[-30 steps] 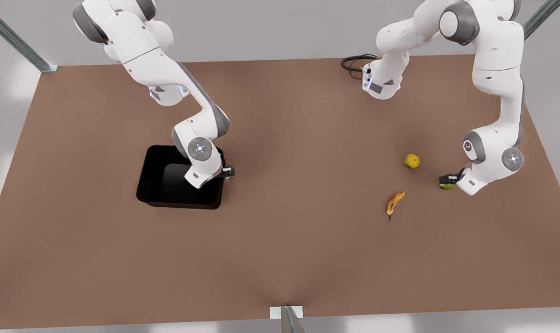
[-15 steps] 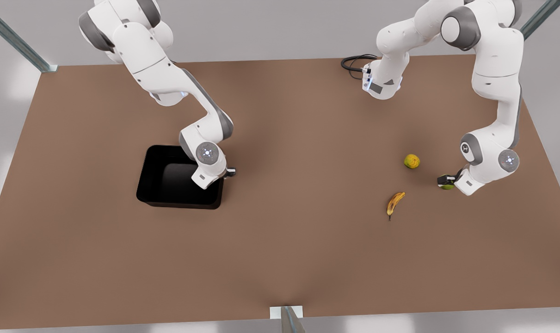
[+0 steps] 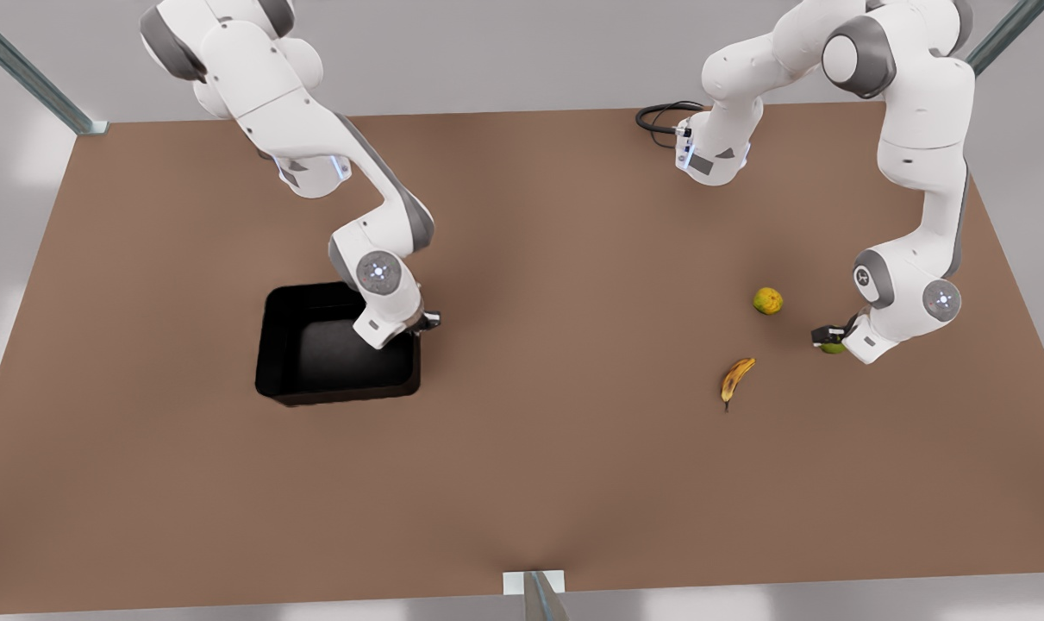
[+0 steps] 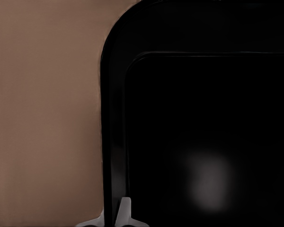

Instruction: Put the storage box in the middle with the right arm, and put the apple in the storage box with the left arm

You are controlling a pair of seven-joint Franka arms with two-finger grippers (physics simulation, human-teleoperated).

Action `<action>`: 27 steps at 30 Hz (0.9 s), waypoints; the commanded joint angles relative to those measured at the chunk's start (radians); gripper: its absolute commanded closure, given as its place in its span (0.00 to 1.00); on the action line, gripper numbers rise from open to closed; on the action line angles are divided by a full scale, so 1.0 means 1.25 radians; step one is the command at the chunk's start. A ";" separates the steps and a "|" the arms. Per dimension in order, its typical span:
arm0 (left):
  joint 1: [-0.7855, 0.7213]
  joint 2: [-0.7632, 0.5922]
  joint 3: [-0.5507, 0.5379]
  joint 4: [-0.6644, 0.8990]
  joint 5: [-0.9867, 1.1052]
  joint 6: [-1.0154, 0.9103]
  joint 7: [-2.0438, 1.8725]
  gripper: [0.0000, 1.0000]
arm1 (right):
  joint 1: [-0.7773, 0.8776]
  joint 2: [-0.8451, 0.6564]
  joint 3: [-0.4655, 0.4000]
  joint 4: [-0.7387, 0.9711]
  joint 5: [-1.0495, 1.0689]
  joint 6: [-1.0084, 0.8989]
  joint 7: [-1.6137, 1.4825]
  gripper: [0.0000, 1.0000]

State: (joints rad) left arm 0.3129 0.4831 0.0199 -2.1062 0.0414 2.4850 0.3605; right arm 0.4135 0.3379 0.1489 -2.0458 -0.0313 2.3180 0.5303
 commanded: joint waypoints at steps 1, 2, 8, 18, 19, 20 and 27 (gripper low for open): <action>0.000 0.000 0.000 0.000 0.002 0.000 0.000 0.02 | 0.004 0.000 0.000 0.004 -0.002 -0.001 0.003 0.79; 0.000 0.003 0.000 0.000 0.002 0.000 0.000 0.02 | 0.005 0.000 -0.001 0.018 -0.002 -0.001 0.002 0.79; 0.000 0.001 -0.001 0.000 0.002 0.000 0.001 0.15 | 0.094 0.034 -0.003 0.116 -0.001 0.004 0.002 0.79; 0.000 0.001 0.000 0.000 0.002 0.000 0.001 0.16 | 0.310 0.116 -0.087 0.256 -0.003 0.005 0.042 0.79; 0.000 0.003 0.000 0.000 0.002 0.000 0.001 0.17 | 0.329 0.133 -0.097 0.277 -0.003 0.005 0.046 0.79; 0.000 0.003 -0.001 0.000 0.002 0.000 0.001 0.18 | 0.356 0.152 -0.098 0.305 -0.003 0.005 0.098 0.79; 0.000 0.003 -0.001 0.000 0.002 0.000 0.001 0.25 | 0.448 0.276 -0.113 0.493 -0.004 0.007 0.236 0.79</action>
State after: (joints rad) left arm 0.3128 0.4863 0.0195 -2.1062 0.0443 2.4850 0.3620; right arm 0.9837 0.6921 0.0045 -1.4107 -0.0317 2.3292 0.8278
